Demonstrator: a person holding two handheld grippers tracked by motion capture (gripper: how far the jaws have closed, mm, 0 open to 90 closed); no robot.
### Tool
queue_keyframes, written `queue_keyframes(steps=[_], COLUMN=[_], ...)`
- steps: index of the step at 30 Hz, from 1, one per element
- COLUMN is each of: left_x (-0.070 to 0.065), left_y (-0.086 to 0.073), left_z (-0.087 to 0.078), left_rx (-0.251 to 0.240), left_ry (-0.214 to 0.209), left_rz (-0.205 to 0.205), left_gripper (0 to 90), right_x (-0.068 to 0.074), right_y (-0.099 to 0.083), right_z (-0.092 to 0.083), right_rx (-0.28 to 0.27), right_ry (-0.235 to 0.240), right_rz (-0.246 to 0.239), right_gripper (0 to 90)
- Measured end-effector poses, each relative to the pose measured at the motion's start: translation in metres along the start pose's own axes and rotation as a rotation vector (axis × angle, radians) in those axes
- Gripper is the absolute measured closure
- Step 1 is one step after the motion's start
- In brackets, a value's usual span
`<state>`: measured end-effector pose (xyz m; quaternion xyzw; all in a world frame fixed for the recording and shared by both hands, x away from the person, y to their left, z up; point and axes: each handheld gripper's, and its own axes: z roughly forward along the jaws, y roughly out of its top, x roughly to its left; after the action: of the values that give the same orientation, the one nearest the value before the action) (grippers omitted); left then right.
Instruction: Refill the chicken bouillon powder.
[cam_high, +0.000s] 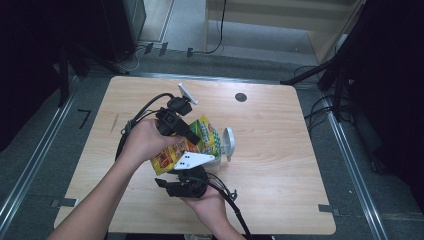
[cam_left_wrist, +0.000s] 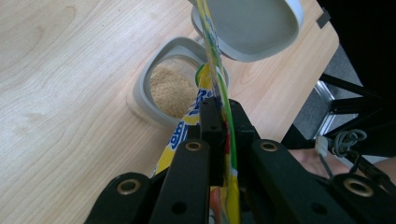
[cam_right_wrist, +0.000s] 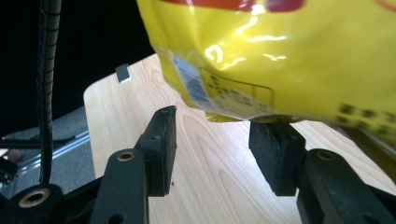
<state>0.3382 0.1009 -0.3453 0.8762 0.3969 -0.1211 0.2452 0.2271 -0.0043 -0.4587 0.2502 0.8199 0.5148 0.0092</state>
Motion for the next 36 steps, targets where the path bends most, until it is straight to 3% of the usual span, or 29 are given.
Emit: queue_keyframes(steps=[18, 28, 36], left_x=[0.012, 0.02, 0.023], left_y=[-0.037, -0.053, -0.066], left_z=[-0.006, -0.006, -0.01], left_rx=[-0.109, -0.152, -0.219], left_ry=[-0.043, -0.066, -0.073], left_rz=[0.009, 0.008, 0.038], left_gripper=[89.3, 88.7, 90.0], right_x=[-0.008, -0.012, -0.022], right_y=[-0.012, -0.017, -0.018], right_z=[-0.017, -0.038, -0.055], right_rx=[0.025, 0.027, 0.035], right_ry=[-0.023, -0.016, -0.019], right_rz=[-0.06, -0.069, -0.048], right_gripper=[51.5, 51.8, 53.1])
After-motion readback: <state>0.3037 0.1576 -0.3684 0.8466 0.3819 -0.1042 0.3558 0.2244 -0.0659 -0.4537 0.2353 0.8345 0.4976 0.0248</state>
